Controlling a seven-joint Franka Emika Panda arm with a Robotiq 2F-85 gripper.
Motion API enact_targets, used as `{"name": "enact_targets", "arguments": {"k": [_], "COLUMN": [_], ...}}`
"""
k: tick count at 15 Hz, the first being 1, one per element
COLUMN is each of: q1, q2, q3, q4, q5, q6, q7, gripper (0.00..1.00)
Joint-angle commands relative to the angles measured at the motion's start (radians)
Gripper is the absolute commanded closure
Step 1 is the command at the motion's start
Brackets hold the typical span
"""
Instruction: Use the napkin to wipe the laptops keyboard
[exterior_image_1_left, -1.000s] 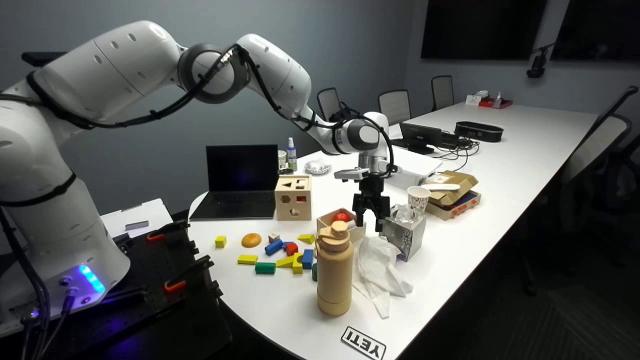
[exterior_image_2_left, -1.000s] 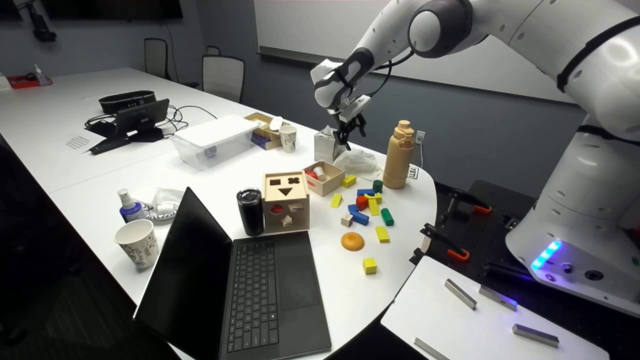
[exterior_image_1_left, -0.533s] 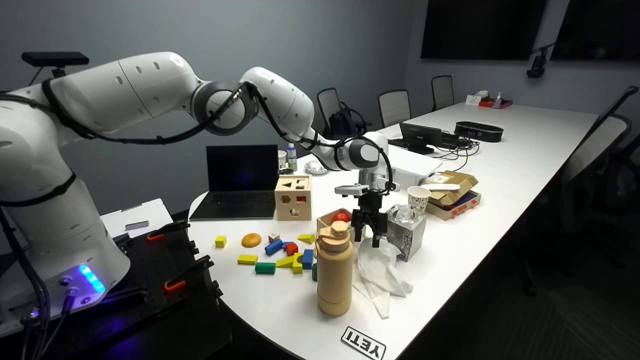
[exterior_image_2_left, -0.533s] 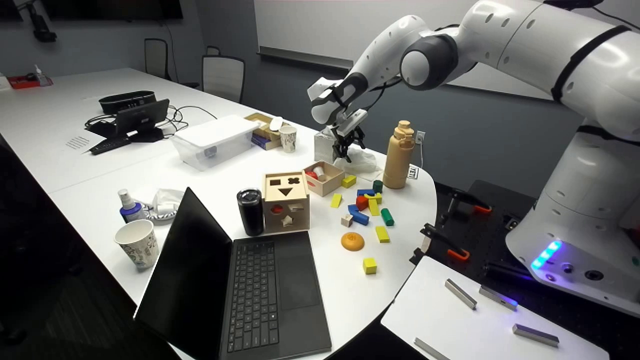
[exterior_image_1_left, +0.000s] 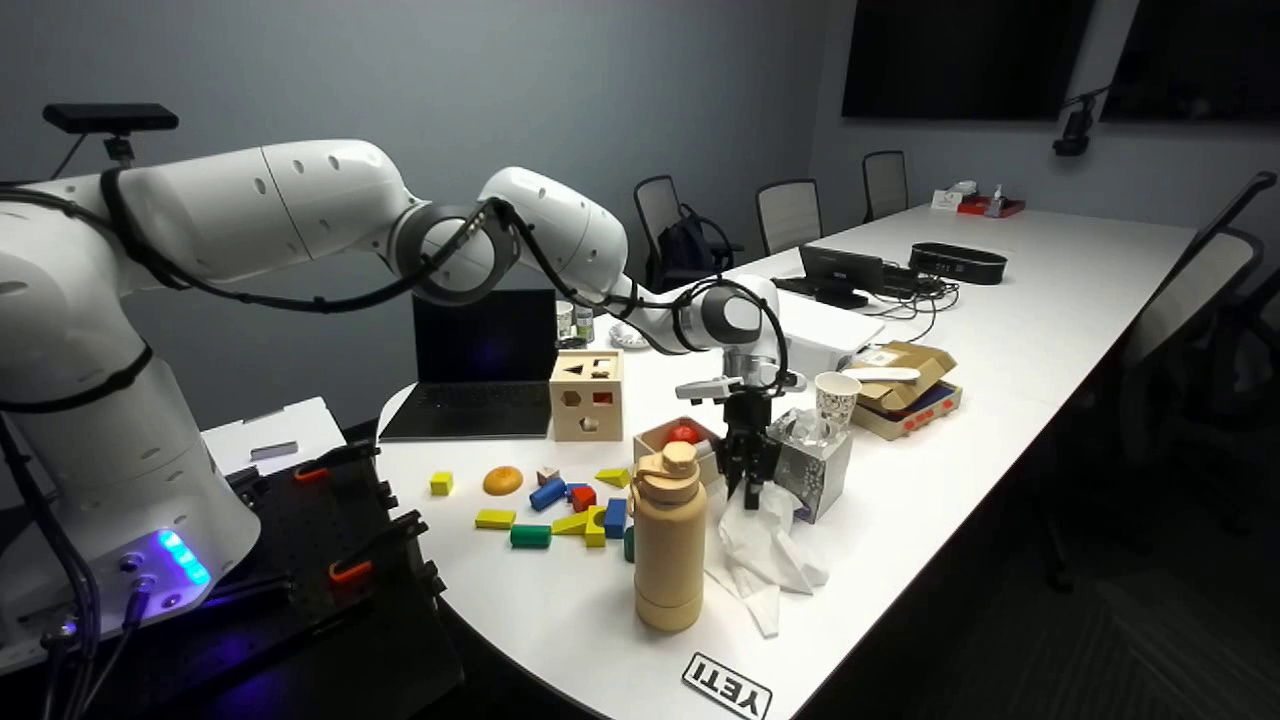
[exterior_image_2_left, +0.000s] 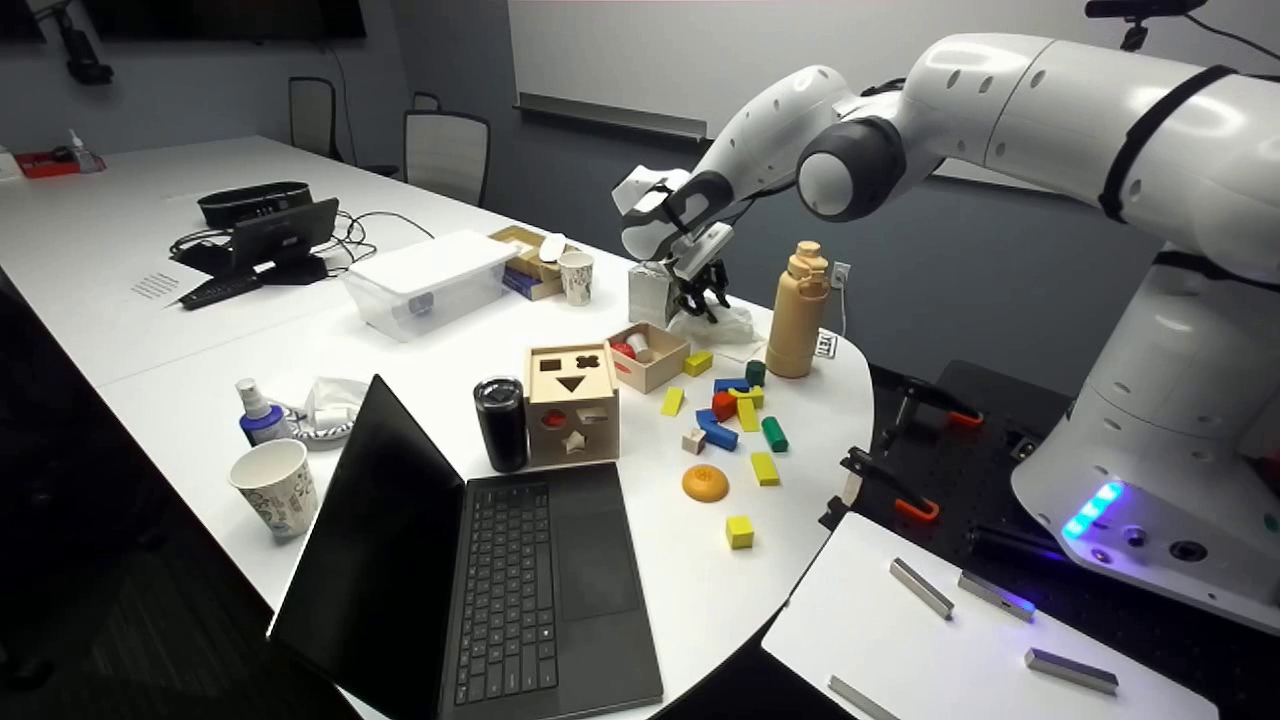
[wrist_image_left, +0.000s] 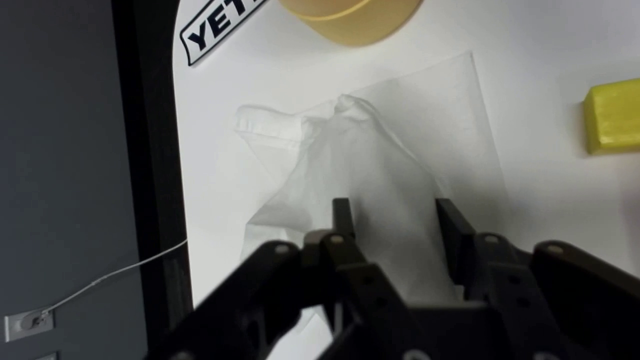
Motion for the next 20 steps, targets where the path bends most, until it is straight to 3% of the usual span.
{"name": "enact_targets", "arguments": {"k": [1,2,3,5,10,14,20], "q1": [0.010,0.009,0.017,0.024,0.055,0.091,0.141], "q2": [0.079,0.093,0.043,0.051,-0.036,-0.118,-0.179], "q3": [-0.025,-0.026,-0.019,-0.027,-0.018,-0.005,0.047], "q4": [0.131,0.153,0.075,0.108,0.130,0.160,0.194], "q5": [0.001,0.001,-0.014,-0.018,-0.010,-0.014,-0.008], "q6": [-0.065,-0.072,-0.047,-0.083,-0.342,-0.541,-0.580], "q7": [0.010,0.009,0.020,0.021,-0.008,-0.128,-0.433], "gripper": [0.85,0.94,0.99,1.00,1.00,1.00,1.00]}}
